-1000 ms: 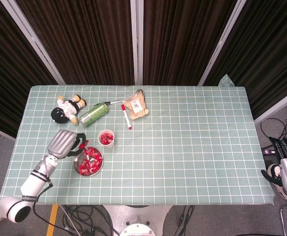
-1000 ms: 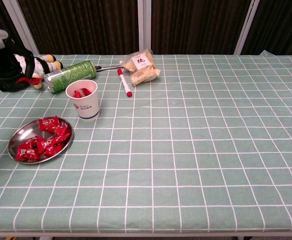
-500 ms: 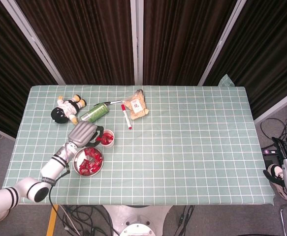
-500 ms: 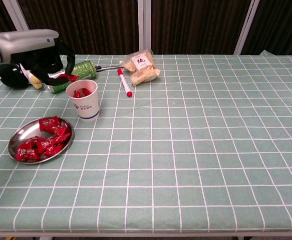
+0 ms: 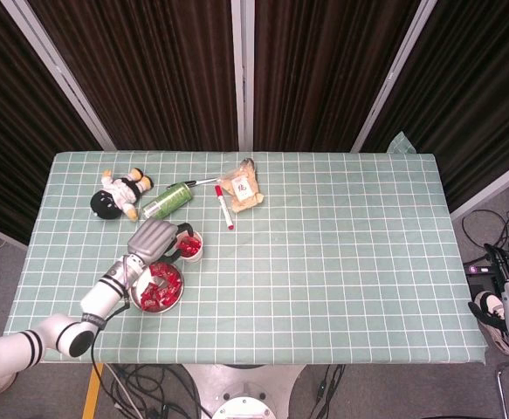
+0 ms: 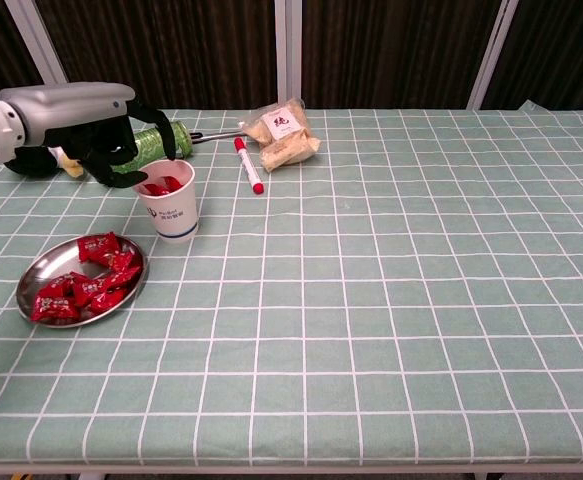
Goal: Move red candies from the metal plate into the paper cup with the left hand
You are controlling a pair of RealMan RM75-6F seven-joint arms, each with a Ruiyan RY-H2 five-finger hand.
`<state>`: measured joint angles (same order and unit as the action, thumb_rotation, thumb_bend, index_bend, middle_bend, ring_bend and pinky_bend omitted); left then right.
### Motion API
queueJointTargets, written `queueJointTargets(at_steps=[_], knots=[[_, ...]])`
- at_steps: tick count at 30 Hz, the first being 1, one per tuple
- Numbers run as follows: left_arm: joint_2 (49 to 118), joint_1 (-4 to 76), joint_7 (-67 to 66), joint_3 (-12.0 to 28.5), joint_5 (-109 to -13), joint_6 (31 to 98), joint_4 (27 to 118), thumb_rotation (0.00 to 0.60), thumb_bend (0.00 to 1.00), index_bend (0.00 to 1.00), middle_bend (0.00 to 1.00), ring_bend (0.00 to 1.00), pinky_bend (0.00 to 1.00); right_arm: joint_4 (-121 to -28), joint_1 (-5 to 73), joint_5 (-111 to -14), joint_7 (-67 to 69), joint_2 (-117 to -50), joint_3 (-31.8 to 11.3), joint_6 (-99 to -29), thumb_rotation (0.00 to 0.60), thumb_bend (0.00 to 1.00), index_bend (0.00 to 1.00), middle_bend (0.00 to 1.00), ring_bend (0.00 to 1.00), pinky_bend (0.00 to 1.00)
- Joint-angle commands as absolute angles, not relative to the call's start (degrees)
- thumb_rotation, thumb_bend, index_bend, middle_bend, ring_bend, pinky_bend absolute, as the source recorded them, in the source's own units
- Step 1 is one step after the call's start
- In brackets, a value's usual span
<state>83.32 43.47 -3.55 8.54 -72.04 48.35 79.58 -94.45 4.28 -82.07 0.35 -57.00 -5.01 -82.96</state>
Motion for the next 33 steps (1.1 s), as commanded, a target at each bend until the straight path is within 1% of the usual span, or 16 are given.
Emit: queueJointTargets(at_steps=[1, 7, 9, 12, 15, 18, 25, 33], knots=[[81.6, 41.0, -3.3, 7.9, -73.4, 52.6, 82.1, 0.6, 0.41, 0.37, 1.0, 0.96, 1.0, -94.4, 4.4, -82.1, 0.4, -57.0, -5.1, -83.0, 0.6, 0.1, 0.0, 0.12, 0.03, 0.17], [77.3, 34.8, -1.7, 4.9, -76.8, 61.1, 86.8, 0.6, 0.39, 0.37, 1.0, 0.96, 1.0, -94.6, 4.6, -82.8, 0.4, -56.8, -5.1, -83.1, 0.6, 0.1, 0.0, 0.12, 0.03, 0.17], [75.9, 32.7, -1.2, 3.4, -78.5, 63.6, 87.4, 0.6, 0.38, 0.39, 1.0, 0.96, 1.0, -94.7, 4.6, -83.1, 0.4, -56.8, -5.1, -83.2, 0.6, 0.1, 0.0, 0.12, 0.03, 0.17], [74.9, 30.4, -0.5, 1.0, -80.9, 65.5, 87.4, 0.6, 0.38, 0.44, 1.0, 0.96, 1.0, -94.9, 4.5, -83.3, 0.3, -56.8, -5.0, -83.4, 0.6, 0.09, 0.0, 0.12, 0.03, 0.17], [75.6, 29.8, 0.4, -1.0, -82.0, 64.0, 86.0, 0.6, 0.38, 0.47, 1.0, 0.96, 1.0, -95.1, 4.5, -83.4, 0.1, -56.9, -4.9, -83.5, 0.6, 0.1, 0.0, 0.12, 0.03, 0.17], [77.6, 30.2, 0.3, -1.6, -82.4, 62.1, 83.7, 0.6, 0.38, 0.47, 1.0, 0.96, 1.0, -95.3, 4.6, -83.6, -0.1, -56.9, -4.9, -83.4, 0.6, 0.1, 0.0, 0.12, 0.03, 0.17], [82.0, 32.7, 0.0, -0.8, -81.5, 56.6, 78.7, 0.6, 0.38, 0.47, 1.0, 0.96, 1.0, -95.7, 4.3, -83.4, -0.6, -56.6, -4.9, -83.8, 0.6, 0.1, 0.0, 0.12, 0.03, 0.17], [85.8, 35.1, -2.1, 0.3, -80.2, 52.3, 73.5, 0.6, 0.38, 0.47, 1.0, 0.96, 1.0, -95.8, 4.1, -82.9, -0.6, -56.5, -4.9, -83.7, 0.6, 0.09, 0.0, 0.12, 0.03, 0.17]])
